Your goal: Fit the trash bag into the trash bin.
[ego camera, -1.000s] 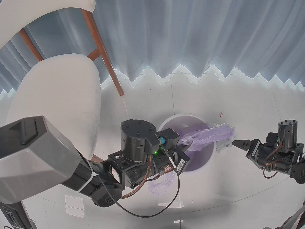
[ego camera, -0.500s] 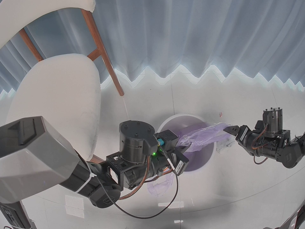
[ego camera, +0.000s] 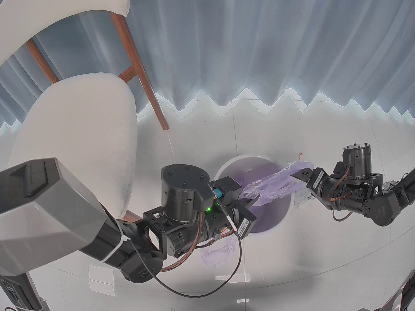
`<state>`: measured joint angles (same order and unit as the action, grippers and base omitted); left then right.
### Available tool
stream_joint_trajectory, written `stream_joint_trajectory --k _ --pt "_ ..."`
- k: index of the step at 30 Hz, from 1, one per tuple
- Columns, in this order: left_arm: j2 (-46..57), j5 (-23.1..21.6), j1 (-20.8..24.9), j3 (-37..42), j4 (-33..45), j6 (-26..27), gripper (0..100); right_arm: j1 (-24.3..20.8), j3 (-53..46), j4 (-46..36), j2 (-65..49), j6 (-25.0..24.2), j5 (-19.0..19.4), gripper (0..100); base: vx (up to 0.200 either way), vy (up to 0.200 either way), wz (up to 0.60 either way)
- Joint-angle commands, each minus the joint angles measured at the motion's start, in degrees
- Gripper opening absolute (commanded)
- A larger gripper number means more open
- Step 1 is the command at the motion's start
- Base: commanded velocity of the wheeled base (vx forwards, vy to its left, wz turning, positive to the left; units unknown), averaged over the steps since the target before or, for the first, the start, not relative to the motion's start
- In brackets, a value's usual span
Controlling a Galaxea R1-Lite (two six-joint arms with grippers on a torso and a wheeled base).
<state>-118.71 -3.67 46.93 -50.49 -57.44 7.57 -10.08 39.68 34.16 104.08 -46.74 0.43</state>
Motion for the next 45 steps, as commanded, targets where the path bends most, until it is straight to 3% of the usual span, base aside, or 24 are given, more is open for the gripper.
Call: stream_joint_trajectory --k 1,5,6,20,21,32,33,38,39,40,42,45 --pt "0.15 -0.11 0.18 0.31 -0.04 -0.01 0 -1.52 0.4 0.03 0.42 -0.81 -0.6 100 0.0 0.0 0.0" --pt "0.24 -0.11 0.09 0.92 -0.04 -0.01 0 -2.84 -0.04 1.09 0.51 -2.3 -2.18 100 0.0 0.0 0.0" --pt "0.24 -0.11 0.18 1.1 -0.04 -0.01 0 -3.01 -0.22 2.58 0.68 -3.18 -2.54 0 0.0 0.0 0.0" --pt "1.2 0.42 0.18 1.27 -0.13 0.08 0 -3.1 -2.33 7.5 0.16 -1.34 -2.8 0 0.0 0.0 0.0" --pt "1.47 0.07 0.18 1.27 -0.21 0.08 100 -3.1 -2.33 7.68 0.07 -1.34 -2.89 0 0.0 0.0 0.0" --pt "4.01 -0.2 -0.09 1.45 -0.48 -1.07 100 -2.66 -4.0 7.77 -3.62 2.97 -1.66 0 0.0 0.0 0.0" --pt "5.33 -0.2 -0.62 1.45 -0.3 -1.33 100 -2.66 -4.7 7.77 -6.17 4.2 1.42 0 0.0 0.0 0.0" --pt "7.88 -0.2 -2.99 4.53 -0.21 -1.42 100 -1.96 -7.42 7.77 -7.67 11.76 4.93 0 0.0 0.0 0.0" --pt "8.85 -0.2 -4.22 6.11 -0.13 -1.15 100 -1.08 -8.39 7.85 -7.58 16.24 6.6 0 0.0 0.0 0.0" --pt "8.85 -0.2 -4.22 6.11 -0.13 -1.15 100 -1.08 -8.39 7.85 -7.58 16.24 6.6 0 0.0 0.0 0.0" --pt "9.55 -0.2 -5.63 6.28 0.05 -0.98 100 -0.2 -8.83 8.82 -7.93 20.28 10.12 0 0.0 0.0 0.0" --pt "9.64 -0.11 -6.33 6.81 0.23 -1.24 100 0.24 -8.83 9.96 -7.93 20.28 10.65 0 0.0 0.0 0.0"
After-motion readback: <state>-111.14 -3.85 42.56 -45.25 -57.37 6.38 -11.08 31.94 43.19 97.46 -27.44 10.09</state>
